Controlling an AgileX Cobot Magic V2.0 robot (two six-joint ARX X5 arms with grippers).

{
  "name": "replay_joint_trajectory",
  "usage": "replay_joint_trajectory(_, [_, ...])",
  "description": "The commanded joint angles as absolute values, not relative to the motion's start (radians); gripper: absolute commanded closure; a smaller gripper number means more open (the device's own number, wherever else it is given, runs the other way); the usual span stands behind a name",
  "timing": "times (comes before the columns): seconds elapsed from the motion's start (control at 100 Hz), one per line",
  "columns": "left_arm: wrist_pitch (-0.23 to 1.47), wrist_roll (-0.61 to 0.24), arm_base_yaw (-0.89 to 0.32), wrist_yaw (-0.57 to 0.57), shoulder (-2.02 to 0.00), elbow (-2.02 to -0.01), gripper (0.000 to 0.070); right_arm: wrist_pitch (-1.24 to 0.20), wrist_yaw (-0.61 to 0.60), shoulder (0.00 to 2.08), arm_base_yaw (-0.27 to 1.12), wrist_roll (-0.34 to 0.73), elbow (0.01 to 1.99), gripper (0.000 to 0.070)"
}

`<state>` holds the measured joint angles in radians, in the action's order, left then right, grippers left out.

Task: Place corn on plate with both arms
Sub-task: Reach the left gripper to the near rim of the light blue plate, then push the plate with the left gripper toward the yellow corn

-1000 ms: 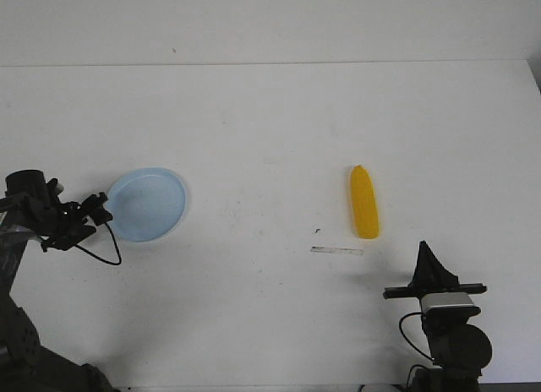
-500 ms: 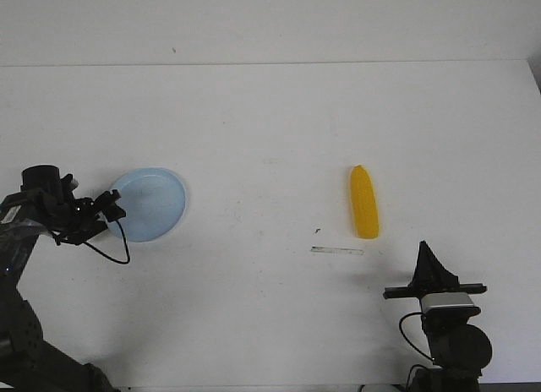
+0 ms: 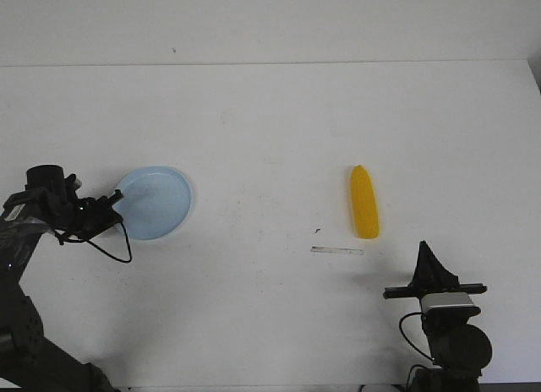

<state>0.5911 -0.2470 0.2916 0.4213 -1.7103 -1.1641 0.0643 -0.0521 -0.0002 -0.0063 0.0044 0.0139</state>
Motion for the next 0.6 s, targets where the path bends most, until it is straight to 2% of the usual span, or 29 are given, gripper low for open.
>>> replay_joint_trajectory(0.0, [0.597,-0.252,0.292,0.428,-1.732,-1.170,0.0699,0.075,-0.052,0.001,-0.004,0.002,0.013,0.0700])
replay_joint_trajectory(0.21, [0.596,-0.260,0.259,0.538,-1.707,-1.170,0.0699,0.075,-0.052,0.001,-0.004,0.002,0.013,0.0700])
replay_joint_trajectory(0.32, [0.587,-0.282,0.216,0.549,-1.675,-1.170,0.0699,0.075,-0.052,0.001,-0.004,0.002,0.013,0.0700])
replay_joint_trajectory(0.4, [0.566,-0.288,0.164,0.549,-1.656,-1.170,0.0699,0.075,-0.052,0.001,-0.004,0.002,0.013,0.0700])
replay_joint_trajectory(0.59, [0.476,-0.364,-0.024,0.546,-1.650,-1.170,0.0699,0.075,-0.052,0.001,-0.004,0.002,0.013,0.0700])
